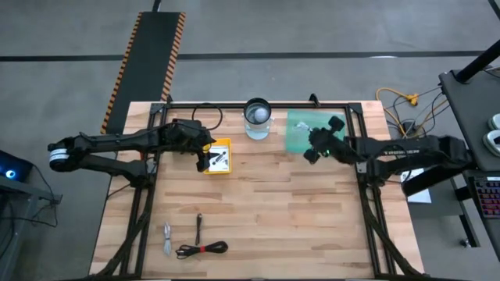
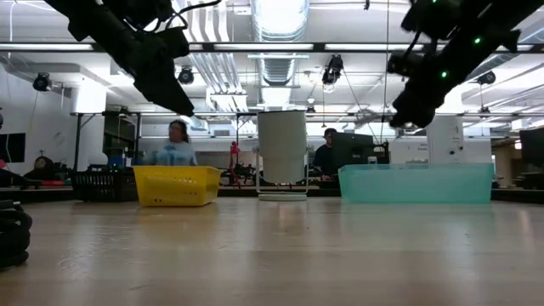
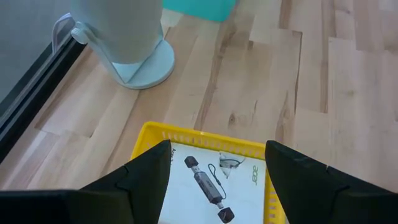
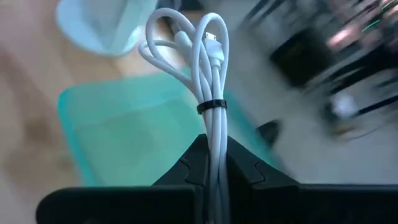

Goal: Pick and place items into bin
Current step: Put the right white charger adapter into the black bin, then put the white cable charger into the light blue bin

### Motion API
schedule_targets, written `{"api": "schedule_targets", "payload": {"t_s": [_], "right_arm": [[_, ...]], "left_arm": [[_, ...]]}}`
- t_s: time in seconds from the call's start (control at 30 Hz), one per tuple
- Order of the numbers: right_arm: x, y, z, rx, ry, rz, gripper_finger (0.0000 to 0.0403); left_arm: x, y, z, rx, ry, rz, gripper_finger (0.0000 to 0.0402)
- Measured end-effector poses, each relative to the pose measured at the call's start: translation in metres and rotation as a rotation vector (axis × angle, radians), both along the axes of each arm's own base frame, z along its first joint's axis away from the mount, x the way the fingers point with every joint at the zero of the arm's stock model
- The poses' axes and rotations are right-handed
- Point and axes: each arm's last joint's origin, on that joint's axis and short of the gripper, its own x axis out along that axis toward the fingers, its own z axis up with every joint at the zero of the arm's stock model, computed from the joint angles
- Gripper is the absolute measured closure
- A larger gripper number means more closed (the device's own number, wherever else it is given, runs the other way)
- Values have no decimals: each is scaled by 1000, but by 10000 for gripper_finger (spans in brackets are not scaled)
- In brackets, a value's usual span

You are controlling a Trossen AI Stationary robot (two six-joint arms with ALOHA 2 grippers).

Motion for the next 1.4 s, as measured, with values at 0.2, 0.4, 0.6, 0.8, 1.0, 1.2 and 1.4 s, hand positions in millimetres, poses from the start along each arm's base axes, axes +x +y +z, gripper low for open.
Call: {"api": "schedule_targets", "payload": {"t_s": [0.2, 0.4, 0.6, 0.8, 1.0, 1.2, 1.4], "right_arm": [[-4, -29, -7, 244, -73, 22, 374], [-6, -36, -8, 235, -54, -9, 306], [-4, -36, -7, 266, -90, 21, 248], [10, -27, 1, 328, -214, 278, 233], [22, -14, 11, 247, -289, 400, 247], [25, -8, 13, 230, -298, 446, 261], [29, -8, 15, 232, -352, 437, 269]], "left_arm": [[0, 0, 0, 0, 1, 0, 159], [0, 0, 0, 0, 1, 0, 159], [0, 0, 0, -20, -5, 10, 159], [3, -11, 0, -80, -19, -72, 159], [5, -29, -7, -264, 8, 24, 159], [7, -64, -17, -473, 101, -10, 159], [0, -98, -31, -724, 271, 190, 159]]}}
